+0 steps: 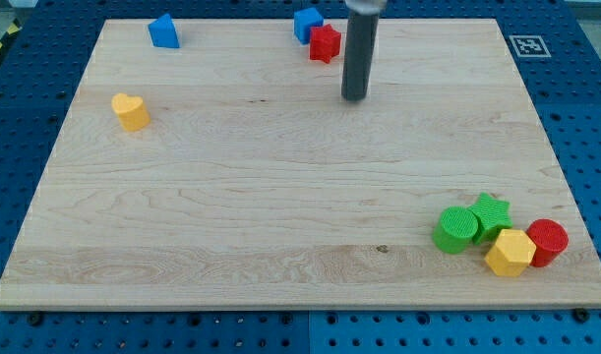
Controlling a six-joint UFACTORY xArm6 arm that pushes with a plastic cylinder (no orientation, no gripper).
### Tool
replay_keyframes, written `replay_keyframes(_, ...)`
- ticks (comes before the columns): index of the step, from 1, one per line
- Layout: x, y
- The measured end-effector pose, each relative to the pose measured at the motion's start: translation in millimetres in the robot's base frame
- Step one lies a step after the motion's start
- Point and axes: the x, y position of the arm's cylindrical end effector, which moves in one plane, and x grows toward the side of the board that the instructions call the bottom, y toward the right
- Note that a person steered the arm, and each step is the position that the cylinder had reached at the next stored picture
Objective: Slide the yellow heart right a bit
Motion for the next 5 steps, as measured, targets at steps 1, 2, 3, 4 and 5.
replay_keyframes(1, 63, -15)
replay_keyframes(2, 92, -68)
replay_keyframes(3, 93, -137)
replay_keyframes(4, 90, -217)
replay_keyframes(5, 68, -290)
